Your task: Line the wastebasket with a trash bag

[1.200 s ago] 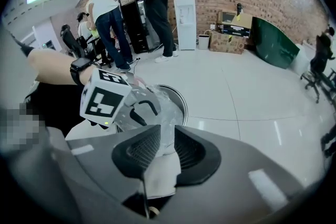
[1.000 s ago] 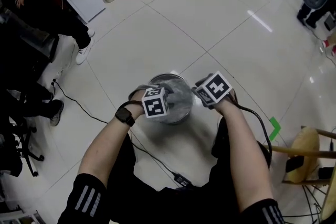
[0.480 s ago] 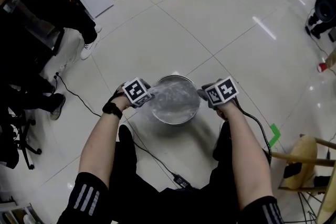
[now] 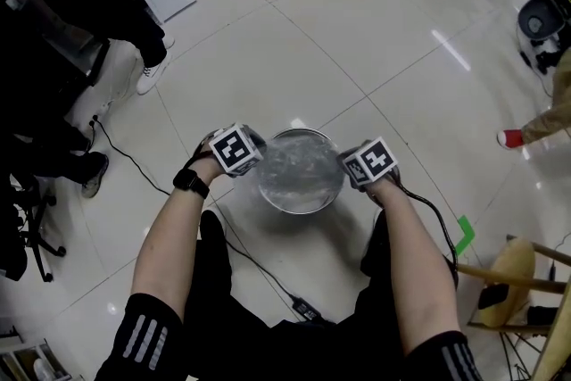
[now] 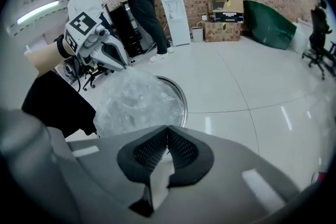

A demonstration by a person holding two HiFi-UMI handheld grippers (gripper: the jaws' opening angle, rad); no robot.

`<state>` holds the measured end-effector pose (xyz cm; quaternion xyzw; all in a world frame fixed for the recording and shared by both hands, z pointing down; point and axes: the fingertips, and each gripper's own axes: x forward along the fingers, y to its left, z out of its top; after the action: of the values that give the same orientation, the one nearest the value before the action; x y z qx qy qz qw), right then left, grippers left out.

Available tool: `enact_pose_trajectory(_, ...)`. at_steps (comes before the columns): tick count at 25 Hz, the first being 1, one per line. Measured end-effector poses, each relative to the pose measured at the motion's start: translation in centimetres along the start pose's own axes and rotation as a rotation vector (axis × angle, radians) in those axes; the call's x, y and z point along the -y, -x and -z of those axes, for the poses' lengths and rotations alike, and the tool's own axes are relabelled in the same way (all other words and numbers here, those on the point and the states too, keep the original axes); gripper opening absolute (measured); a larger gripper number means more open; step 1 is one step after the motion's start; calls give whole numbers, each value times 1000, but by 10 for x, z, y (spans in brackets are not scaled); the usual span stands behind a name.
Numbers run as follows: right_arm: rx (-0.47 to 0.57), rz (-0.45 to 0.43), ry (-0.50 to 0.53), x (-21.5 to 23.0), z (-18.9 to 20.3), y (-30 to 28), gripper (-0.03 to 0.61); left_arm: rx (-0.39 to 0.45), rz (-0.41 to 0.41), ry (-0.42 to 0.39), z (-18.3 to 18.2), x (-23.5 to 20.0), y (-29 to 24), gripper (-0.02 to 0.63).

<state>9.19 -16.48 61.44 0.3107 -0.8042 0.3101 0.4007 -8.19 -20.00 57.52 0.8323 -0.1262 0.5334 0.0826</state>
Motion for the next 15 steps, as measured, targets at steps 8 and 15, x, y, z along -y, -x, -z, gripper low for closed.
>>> enact_pose_trajectory(8,122,190,-73,56,-20,12,8,99,-248,-7,-30,-61,1,-5)
enact_pose_trajectory(15,108,233,-38,73,-27,-13,8,31,-247,4,-14,-81,-42,-4)
